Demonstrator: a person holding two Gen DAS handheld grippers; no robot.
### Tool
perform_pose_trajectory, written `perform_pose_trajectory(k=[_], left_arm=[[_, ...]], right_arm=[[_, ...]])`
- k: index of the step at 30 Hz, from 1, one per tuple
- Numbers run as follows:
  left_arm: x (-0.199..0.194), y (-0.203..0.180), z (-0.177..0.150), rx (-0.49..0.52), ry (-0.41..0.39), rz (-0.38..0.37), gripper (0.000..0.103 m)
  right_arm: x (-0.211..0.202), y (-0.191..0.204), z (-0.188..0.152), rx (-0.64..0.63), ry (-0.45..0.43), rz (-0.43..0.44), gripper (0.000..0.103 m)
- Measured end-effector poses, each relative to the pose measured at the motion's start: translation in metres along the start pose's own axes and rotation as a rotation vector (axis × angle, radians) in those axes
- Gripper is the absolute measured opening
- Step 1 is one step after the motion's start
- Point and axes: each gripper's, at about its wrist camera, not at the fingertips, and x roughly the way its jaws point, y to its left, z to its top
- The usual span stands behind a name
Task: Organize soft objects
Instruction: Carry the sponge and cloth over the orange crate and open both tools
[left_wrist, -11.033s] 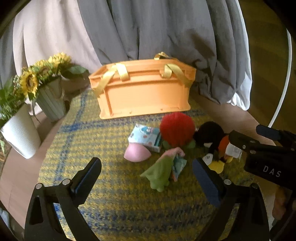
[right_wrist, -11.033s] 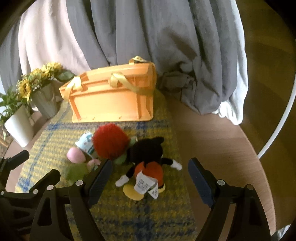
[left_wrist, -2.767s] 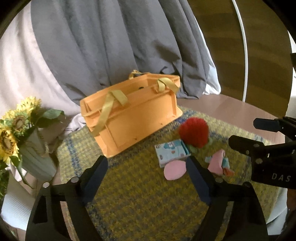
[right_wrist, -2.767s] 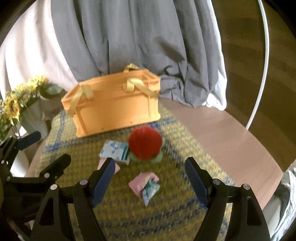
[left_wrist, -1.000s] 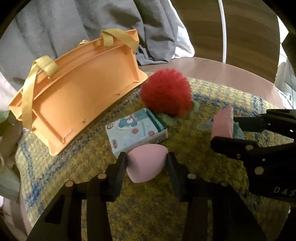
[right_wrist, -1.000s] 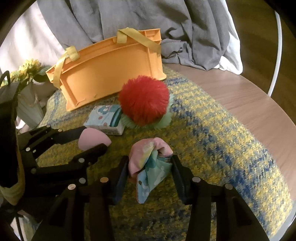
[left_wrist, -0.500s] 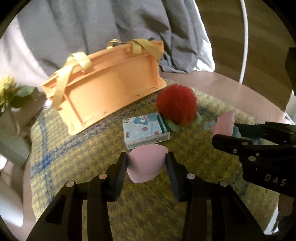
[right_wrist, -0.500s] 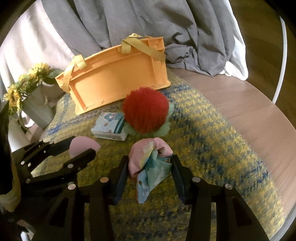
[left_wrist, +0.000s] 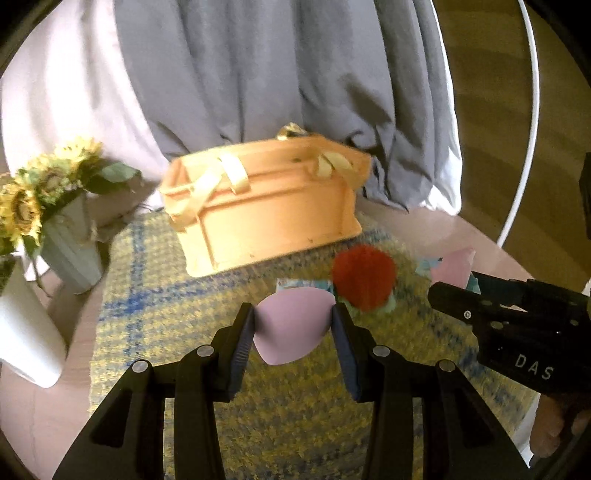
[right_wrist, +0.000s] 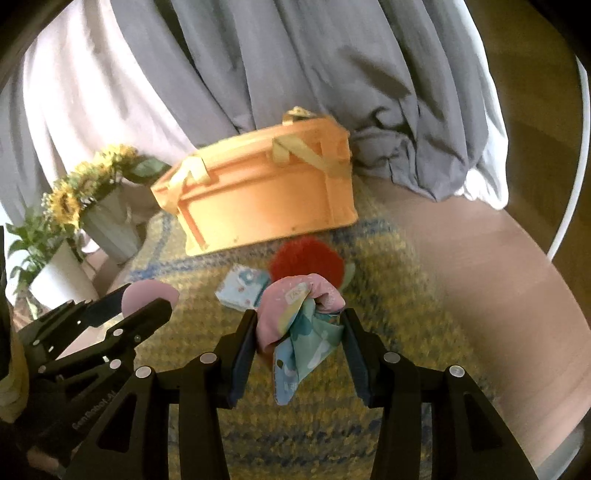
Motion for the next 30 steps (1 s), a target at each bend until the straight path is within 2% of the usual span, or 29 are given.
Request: perform_pose_trajectory(k=[14,30], left_arm=[[-0.044,0.01,0.036,-0.065,-0.146,0.085,0.042],[-0.062,0.024,0.072,-0.096,-0.287,0.159,0.042]], right_arm=[[-0.025,0.014,0.046,-0.077,-0.102,0.078,0.046],[-0.036,0.033,0.092,-0.141,-0.235,0.141,0.046]])
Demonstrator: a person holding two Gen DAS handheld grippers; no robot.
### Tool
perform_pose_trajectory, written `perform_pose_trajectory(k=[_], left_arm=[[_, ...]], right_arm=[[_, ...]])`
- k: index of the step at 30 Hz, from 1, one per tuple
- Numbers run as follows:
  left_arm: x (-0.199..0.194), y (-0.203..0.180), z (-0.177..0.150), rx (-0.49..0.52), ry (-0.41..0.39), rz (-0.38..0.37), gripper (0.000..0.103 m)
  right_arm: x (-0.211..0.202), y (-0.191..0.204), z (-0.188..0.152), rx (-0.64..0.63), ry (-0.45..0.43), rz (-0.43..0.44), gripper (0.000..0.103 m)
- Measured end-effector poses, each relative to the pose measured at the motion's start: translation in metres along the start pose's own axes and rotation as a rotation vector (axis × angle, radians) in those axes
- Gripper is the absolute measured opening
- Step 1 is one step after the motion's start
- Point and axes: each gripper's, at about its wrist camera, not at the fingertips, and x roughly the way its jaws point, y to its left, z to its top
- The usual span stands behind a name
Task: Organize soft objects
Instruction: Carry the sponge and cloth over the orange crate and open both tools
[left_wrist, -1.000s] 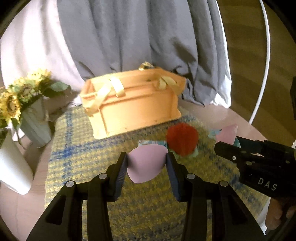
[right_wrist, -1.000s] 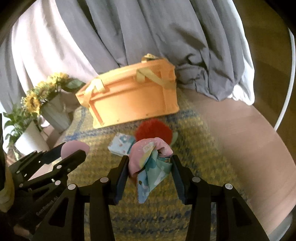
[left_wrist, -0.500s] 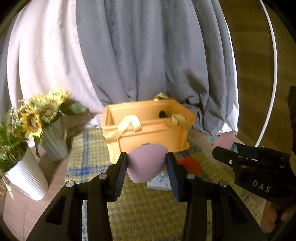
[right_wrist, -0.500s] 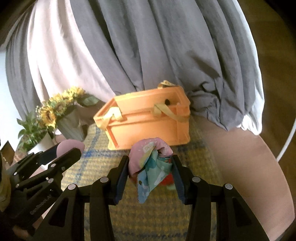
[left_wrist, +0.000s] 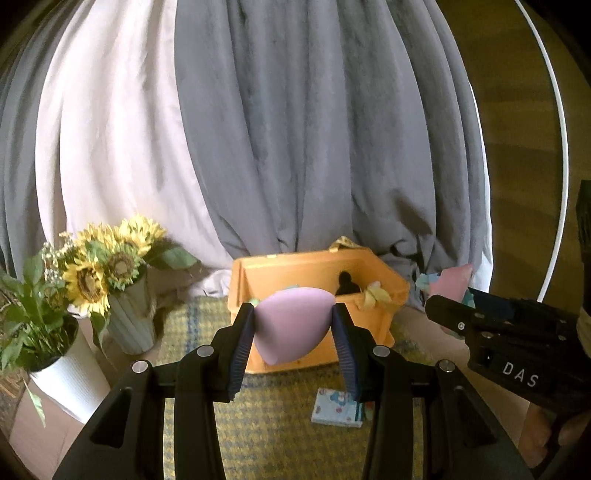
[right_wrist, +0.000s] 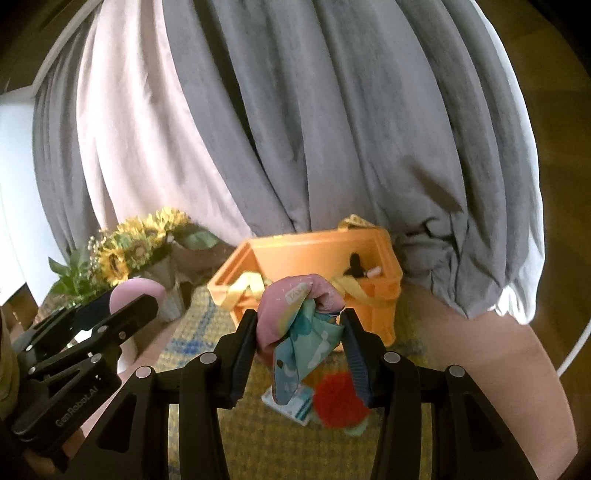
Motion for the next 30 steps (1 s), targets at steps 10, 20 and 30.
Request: perform_pose_trajectory(k=[10,20,30], left_arm=[[0.013,0.0,0.017,-0.008,-0.052,0.003,0.042],[0.034,-0.002,0.036,0.003,-0.082,-0.008,0.042],[0.058,-0.003,0.052,0.018,-0.097,-0.004,0.042]], right_arm=[[0.004,-0.001,0.021,-0.022,-0.056,0.008,0.046],[0.02,-0.011,0.043,-0.022,-0.099,0.004,0.046],[0.041,-0.018,0.06,-0.016,-0.114,0.01,0.046]])
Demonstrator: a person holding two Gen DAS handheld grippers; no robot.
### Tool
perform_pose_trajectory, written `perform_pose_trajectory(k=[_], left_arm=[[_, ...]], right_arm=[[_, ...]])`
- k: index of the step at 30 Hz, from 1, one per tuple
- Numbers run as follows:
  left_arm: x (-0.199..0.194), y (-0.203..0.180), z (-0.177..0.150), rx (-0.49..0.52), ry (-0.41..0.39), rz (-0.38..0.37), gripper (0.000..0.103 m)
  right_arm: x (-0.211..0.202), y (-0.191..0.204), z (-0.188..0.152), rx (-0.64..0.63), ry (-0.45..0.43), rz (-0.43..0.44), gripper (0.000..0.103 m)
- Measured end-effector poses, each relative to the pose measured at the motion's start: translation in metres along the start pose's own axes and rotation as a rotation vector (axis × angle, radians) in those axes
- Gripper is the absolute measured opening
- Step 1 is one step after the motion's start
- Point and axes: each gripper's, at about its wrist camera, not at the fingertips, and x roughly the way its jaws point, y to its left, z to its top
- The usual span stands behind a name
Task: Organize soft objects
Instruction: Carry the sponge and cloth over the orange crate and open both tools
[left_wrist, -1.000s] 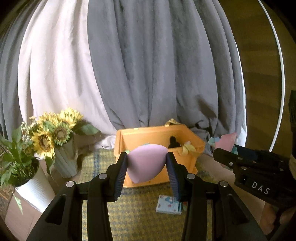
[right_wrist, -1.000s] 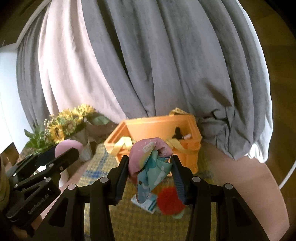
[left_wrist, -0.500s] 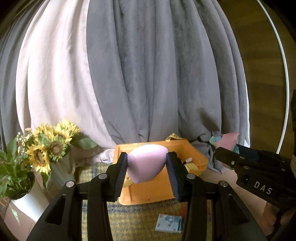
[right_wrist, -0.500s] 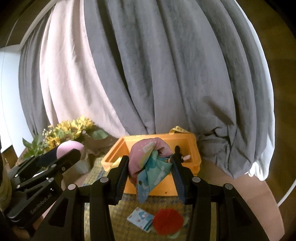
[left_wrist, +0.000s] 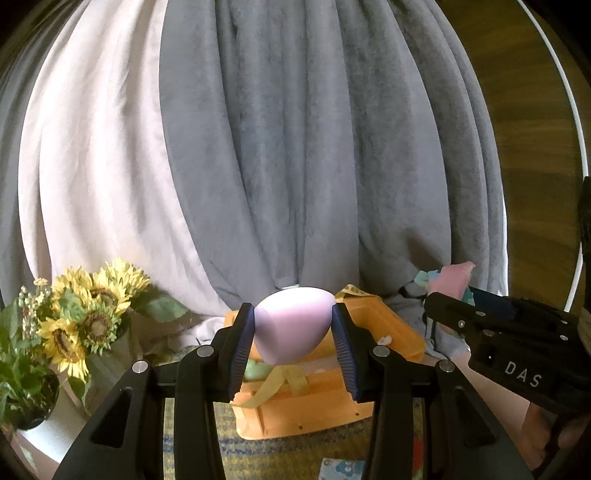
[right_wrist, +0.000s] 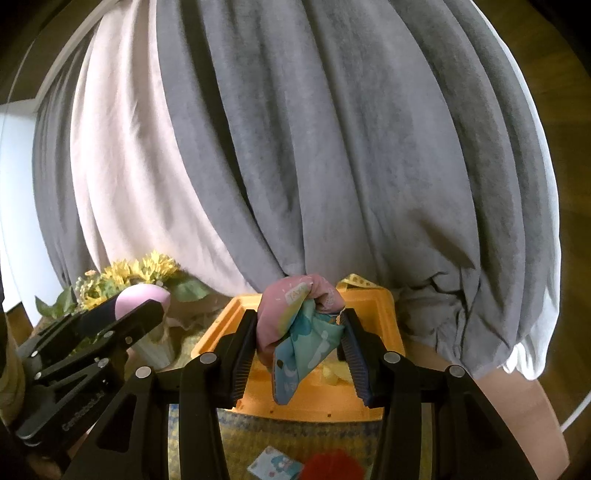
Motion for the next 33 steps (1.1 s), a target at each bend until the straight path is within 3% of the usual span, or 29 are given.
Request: perform_pose_trajectory(k=[12,21,33], left_arm=[[0.042,0.007,0.01,0.029,-0.014,0.053,0.042],[0.086,0.019,0.009,0.032,0.028,0.069,0.042],[0.155,0.031,0.003,0.04,0.151,0.038,0.042]], right_arm=[[0.045,-0.003,0.019,-0.022,0.009,0.02,0.046],[0.088,-0.004,0.03,-0.057,0.043,0.013,0.046],[0.16,-0.011,0.027,-0.07,0.199,0.024,0.046]])
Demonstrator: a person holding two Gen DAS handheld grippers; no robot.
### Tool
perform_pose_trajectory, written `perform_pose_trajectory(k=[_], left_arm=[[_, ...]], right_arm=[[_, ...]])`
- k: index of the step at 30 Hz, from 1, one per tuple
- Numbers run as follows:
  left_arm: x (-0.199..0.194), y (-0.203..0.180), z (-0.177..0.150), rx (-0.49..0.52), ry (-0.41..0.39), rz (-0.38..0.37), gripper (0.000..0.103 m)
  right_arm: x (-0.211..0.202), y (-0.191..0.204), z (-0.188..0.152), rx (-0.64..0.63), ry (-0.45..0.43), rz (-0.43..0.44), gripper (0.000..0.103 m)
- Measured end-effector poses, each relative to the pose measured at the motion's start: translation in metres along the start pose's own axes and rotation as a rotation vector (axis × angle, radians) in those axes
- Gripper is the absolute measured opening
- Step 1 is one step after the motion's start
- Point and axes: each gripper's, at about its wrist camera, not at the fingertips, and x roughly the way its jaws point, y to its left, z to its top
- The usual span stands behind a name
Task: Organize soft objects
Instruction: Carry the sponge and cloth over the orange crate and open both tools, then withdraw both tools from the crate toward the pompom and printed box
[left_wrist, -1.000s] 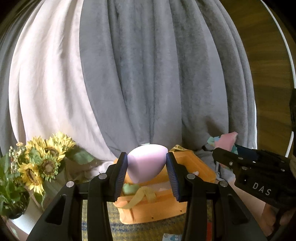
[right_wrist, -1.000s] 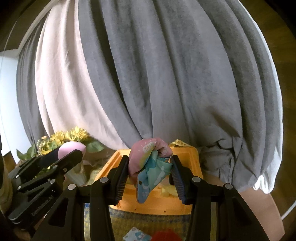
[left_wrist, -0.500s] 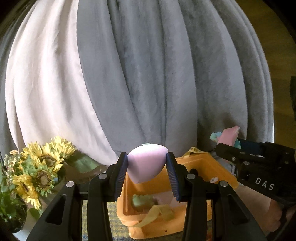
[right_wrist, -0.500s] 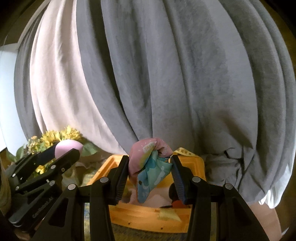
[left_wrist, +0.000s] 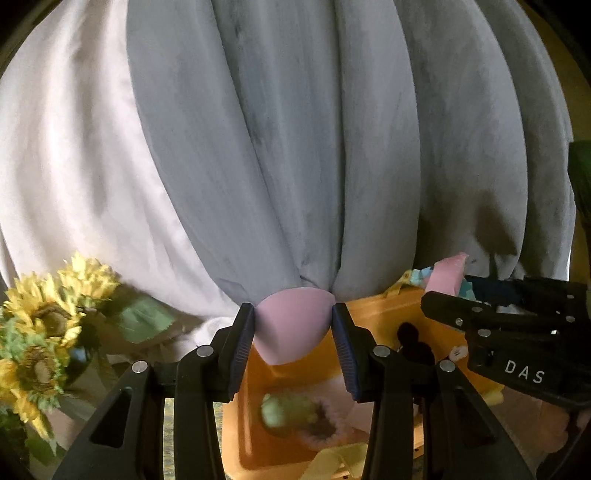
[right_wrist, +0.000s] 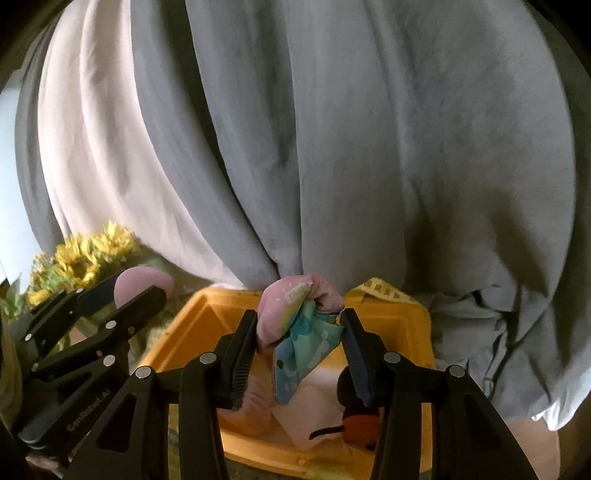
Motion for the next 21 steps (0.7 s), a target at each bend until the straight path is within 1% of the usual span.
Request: perform_pose_trajectory(k=[9,13,17,19,21], left_arm=[[0.05,-0.004,-0.009,0.049,0.136,-0.046,0.042],[0.065,-0.006,-0.012,0.063,0.189,-0.057,0.042],[0.075,-0.007,-0.015,0.079,0.228,-0.068,0.044],[0.08,-0.007,-0.017,0.079,0.251,-0.078,0.045],[0.084,-0.007,-0.018,0.077,0.271,-0.08,0.052]], right_arm=[[0.049,-0.013,-0.001,-0.012,0.152,0.01,0.046],[0.065,-0.02,-0.005,0.0,0.218,0.024,0.046],[0.075,-0.022,-0.009,-0.002,0.258,0.021,0.047],[0.08,-0.024,-0.01,-0.001,0.273,0.012,0.049],[0.083,-0.026,-0.011,0.008,0.287,0.006,0.053]])
